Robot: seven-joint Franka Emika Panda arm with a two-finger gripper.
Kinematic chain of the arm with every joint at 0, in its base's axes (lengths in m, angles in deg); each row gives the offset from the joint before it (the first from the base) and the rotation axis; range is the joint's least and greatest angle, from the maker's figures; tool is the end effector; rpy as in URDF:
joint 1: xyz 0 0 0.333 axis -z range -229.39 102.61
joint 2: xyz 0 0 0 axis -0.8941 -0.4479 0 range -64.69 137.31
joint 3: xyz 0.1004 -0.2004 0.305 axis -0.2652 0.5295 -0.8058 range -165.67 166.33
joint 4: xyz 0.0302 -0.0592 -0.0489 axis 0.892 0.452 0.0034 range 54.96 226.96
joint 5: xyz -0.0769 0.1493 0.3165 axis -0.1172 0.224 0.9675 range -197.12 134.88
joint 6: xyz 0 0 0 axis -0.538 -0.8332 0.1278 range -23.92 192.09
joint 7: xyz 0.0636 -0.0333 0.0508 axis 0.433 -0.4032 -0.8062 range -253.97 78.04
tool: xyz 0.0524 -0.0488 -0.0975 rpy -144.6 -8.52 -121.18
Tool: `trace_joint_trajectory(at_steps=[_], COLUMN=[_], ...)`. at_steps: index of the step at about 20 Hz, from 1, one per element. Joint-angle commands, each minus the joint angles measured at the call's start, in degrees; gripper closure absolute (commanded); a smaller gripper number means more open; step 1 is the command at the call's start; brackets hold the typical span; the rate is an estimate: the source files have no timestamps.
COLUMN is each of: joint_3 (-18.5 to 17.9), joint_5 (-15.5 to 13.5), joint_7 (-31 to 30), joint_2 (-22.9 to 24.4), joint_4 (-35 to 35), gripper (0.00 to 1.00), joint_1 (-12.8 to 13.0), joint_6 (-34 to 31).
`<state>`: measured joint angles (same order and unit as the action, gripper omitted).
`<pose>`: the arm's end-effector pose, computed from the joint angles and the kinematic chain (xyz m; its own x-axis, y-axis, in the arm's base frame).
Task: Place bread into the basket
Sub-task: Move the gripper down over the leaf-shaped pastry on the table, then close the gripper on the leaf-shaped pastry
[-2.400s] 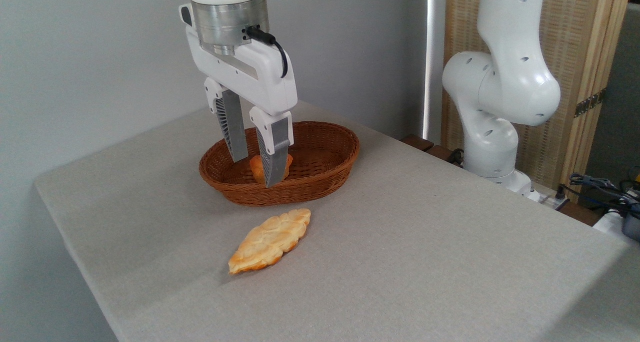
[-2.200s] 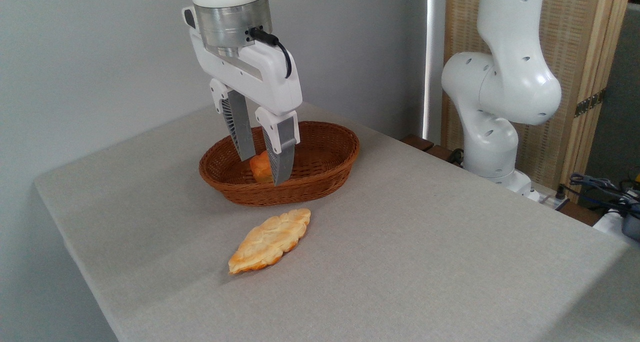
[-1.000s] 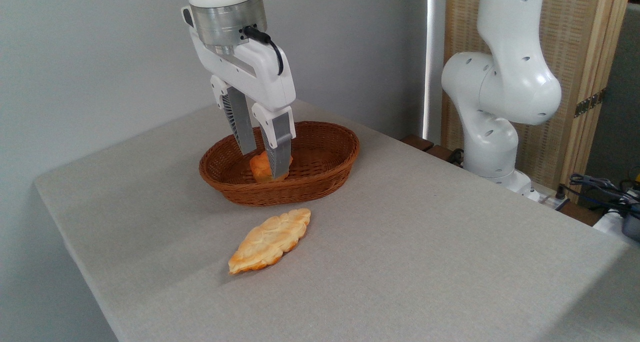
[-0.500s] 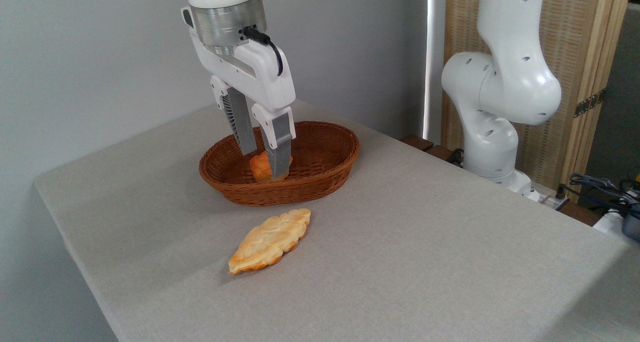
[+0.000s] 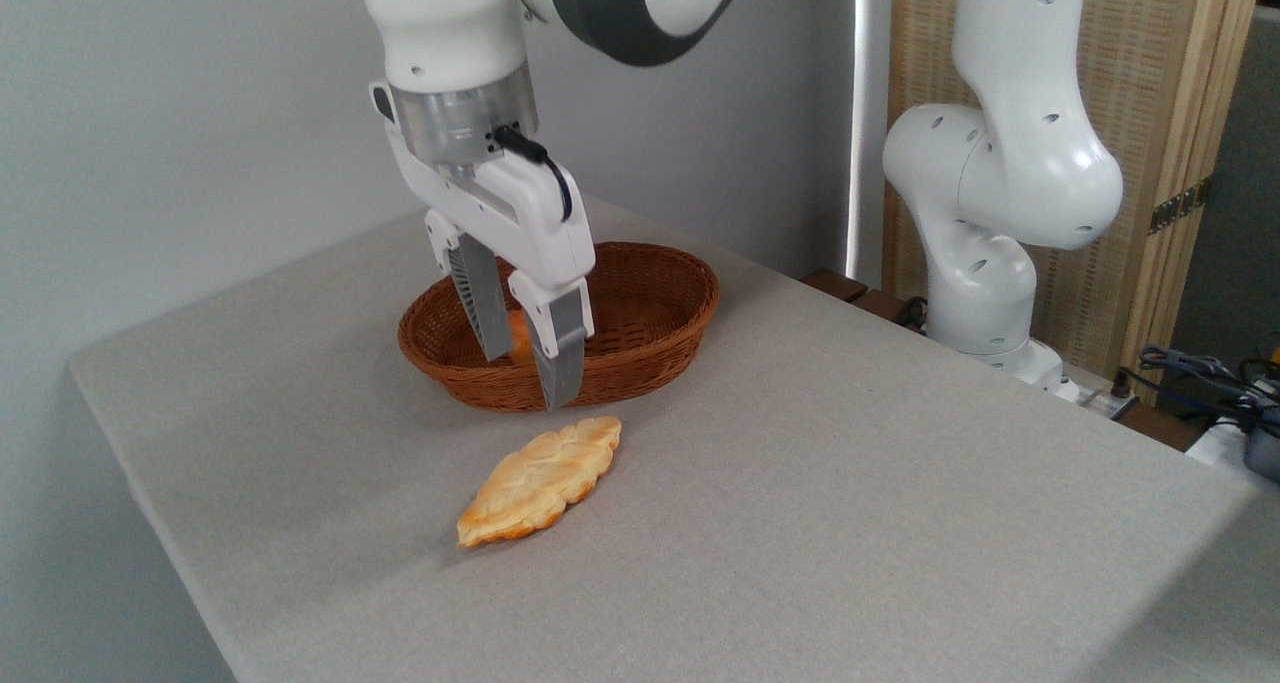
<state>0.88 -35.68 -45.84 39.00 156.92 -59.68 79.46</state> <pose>0.5071 -0.0458 0.5930 0.7029 -0.7102 0.0394 -0.7110 -0.6999 0.0679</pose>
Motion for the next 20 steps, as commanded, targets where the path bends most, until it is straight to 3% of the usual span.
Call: trace_joint_trajectory(at_steps=[1,7,20], joint_3=[-0.2,-0.4,0.5], joint_5=[0.7,0.6,-0.6], joint_7=[0.3,0.1,-4.2], joint_2=[0.2,-0.6,-6.9], joint_4=[4.2,7.9,7.8], gripper=[0.0,0.0,0.0], joint_1=[-0.5,-0.5,0.6], joint_6=[4.1,8.4,14.2])
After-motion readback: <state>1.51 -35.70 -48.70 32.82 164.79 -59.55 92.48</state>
